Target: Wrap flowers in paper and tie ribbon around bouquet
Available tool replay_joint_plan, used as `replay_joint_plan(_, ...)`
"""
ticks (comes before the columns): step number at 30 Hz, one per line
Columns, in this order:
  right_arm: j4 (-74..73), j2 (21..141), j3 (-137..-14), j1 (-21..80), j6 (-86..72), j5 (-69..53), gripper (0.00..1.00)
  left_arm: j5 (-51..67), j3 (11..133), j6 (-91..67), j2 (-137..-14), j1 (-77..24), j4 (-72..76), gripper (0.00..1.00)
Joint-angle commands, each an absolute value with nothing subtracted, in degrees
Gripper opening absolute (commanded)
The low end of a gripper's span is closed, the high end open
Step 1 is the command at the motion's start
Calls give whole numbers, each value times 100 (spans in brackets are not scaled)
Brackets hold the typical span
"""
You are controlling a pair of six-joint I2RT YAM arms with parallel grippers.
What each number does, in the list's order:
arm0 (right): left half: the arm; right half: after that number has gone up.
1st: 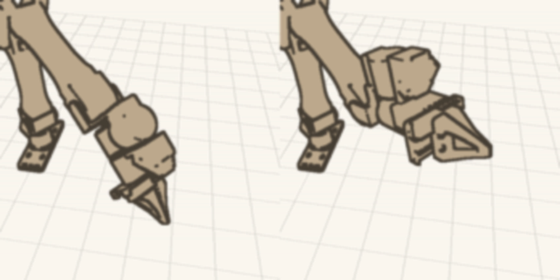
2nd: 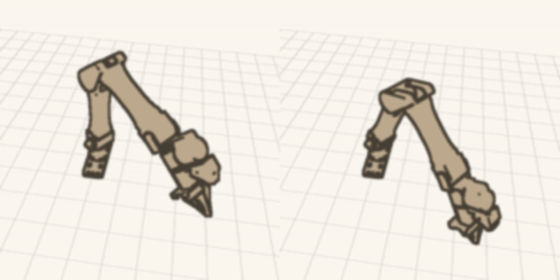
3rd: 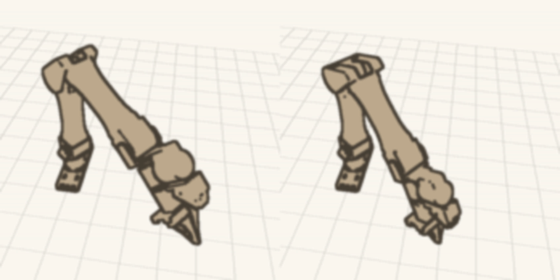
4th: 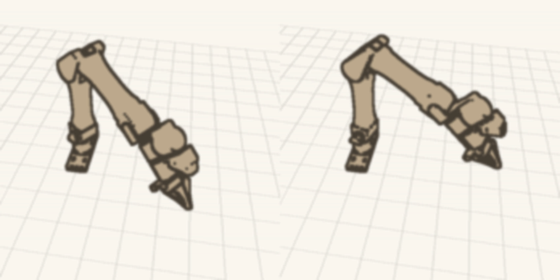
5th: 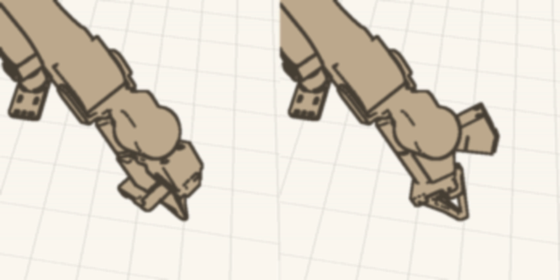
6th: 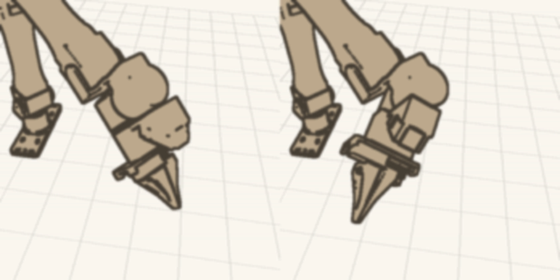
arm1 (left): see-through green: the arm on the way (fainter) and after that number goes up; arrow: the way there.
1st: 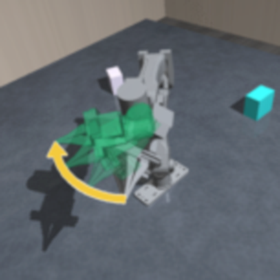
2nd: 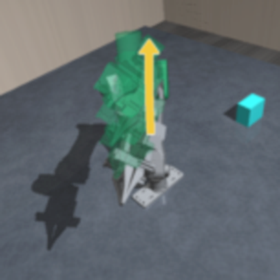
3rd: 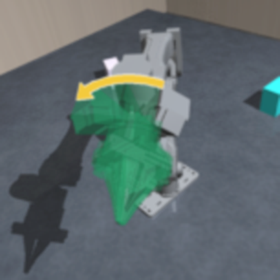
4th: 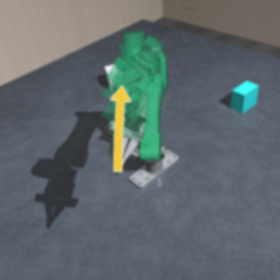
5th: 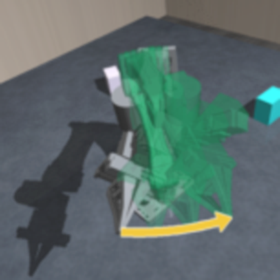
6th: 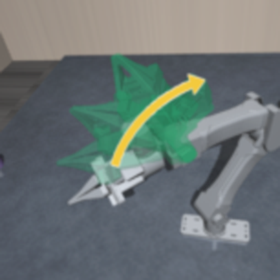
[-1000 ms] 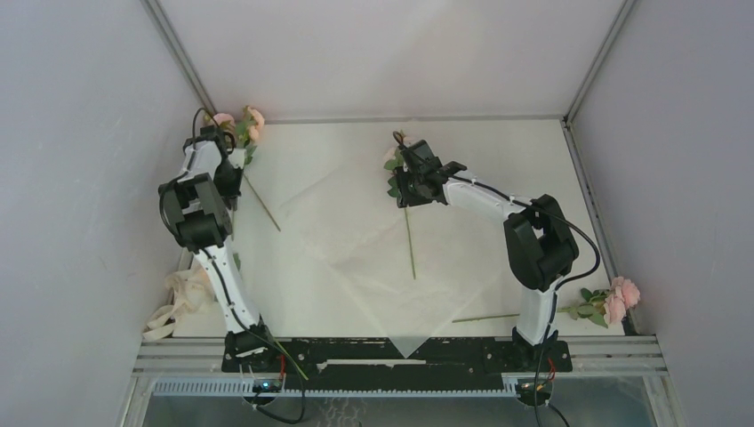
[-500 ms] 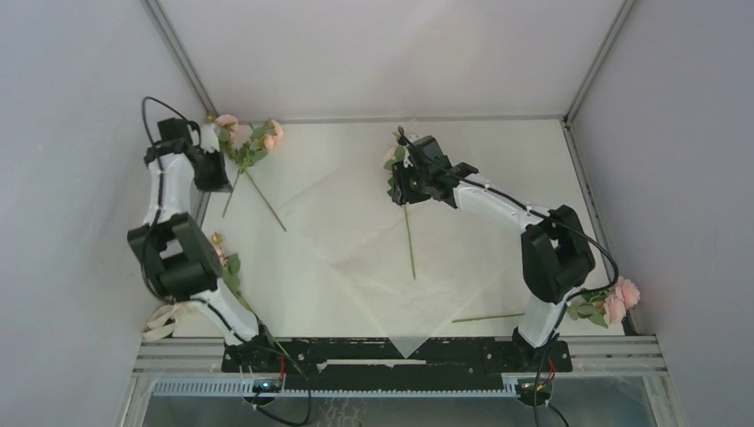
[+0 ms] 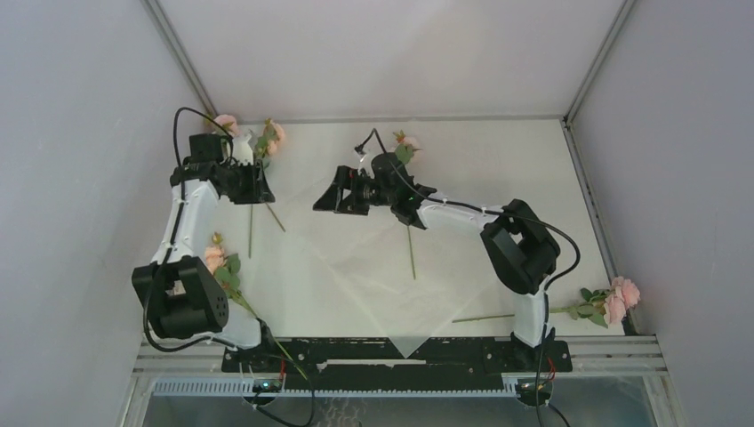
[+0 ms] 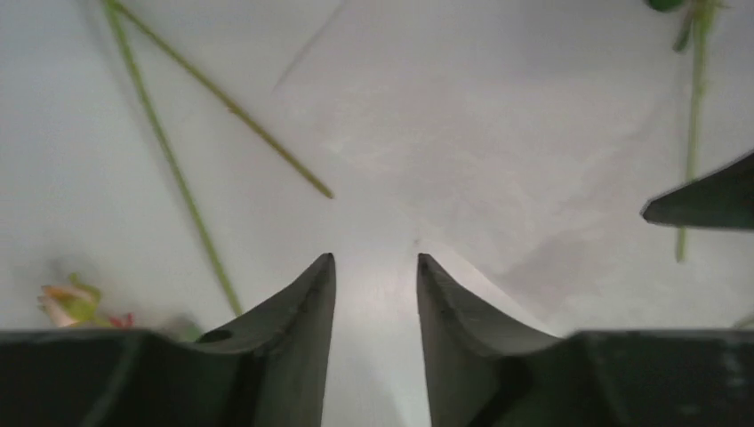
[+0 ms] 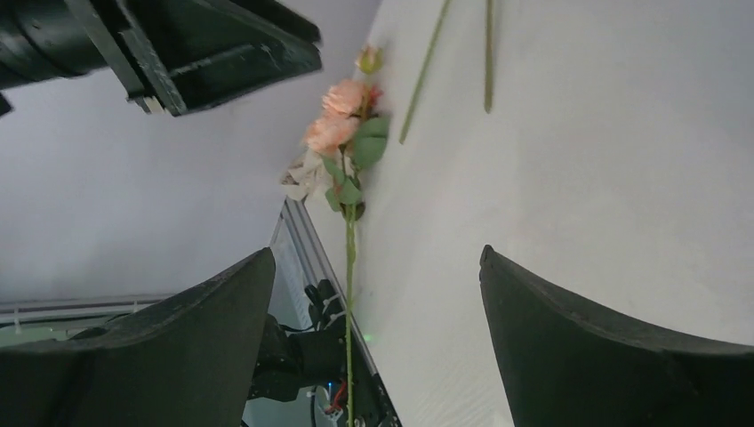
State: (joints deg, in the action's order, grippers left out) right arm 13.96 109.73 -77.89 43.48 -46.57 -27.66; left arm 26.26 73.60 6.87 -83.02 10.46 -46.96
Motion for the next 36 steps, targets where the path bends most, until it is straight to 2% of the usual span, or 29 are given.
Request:
replay_joint_plan(1,1395,10825,-7893,4407,-4814,-2491,94,708,7662,1401,-8802,1143,-3977,65)
replay_joint_plan(2,1208,10762,-7898,4418,-4611,-2366,94,353,7937,1548,-9152,1143,-3958,72)
replay_joint_plan(4,894,10628,-7893,4437,-4273,-2158,94,-162,8689,1847,-10072,1143,-4235,74)
replay_joint_plan(9,364,10323,-7811,4449,-3638,-1692,94,-472,10295,2398,-12111,1117,-5299,72)
replay_joint_plan(12,185,10234,-7762,4430,-3392,-1477,94,-870,10809,2534,-12744,1105,-5336,69)
replay_joint_plan(14,111,10209,-7761,4392,-3254,-1478,94,-752,11342,2564,-13069,1120,-5685,62)
replay_joint_plan(17,-57,10185,-7753,4310,-3112,-1403,94,-665,11648,2803,-13280,980,-6081,61)
replay_joint_plan(19,-201,10125,-7741,4235,-3051,-1328,94,-696,11885,2793,-13434,923,-6431,50)
replay_joint_plan(21,-294,10028,-7711,4167,-2977,-1203,94,-692,12067,2596,-13563,927,-6687,27)
replay_joint_plan(22,-306,9962,-7682,4140,-2934,-1136,94,-657,12050,2535,-13565,923,-6788,22)
replay_joint_plan(23,-307,9890,-7641,4120,-2894,-1077,94,-540,12011,2491,-13540,923,-6904,20)
replay_joint_plan(25,-330,9765,-7585,4077,-2810,-960,95,-329,11886,2462,-13518,918,-7156,26)
replay_joint_plan(27,-366,9687,-7569,4038,-2736,-901,95,-310,11783,2518,-13498,918,-7388,41)
replay_joint_plan(28,-383,9654,-7568,4023,-2695,-897,95,-289,11714,2548,-13477,937,-7466,44)
replay_joint_plan(30,-424,9593,-7571,4019,-2612,-859,95,-229,11556,2600,-13430,966,-7524,43)
replay_joint_plan(33,-498,9462,-7551,4008,-2510,-744,95,-272,11293,2565,-13344,981,-7570,35)
replay_joint_plan(36,-439,9274,-7395,3999,-2455,-558,95,-393,10770,2557,-13121,936,-7561,32)
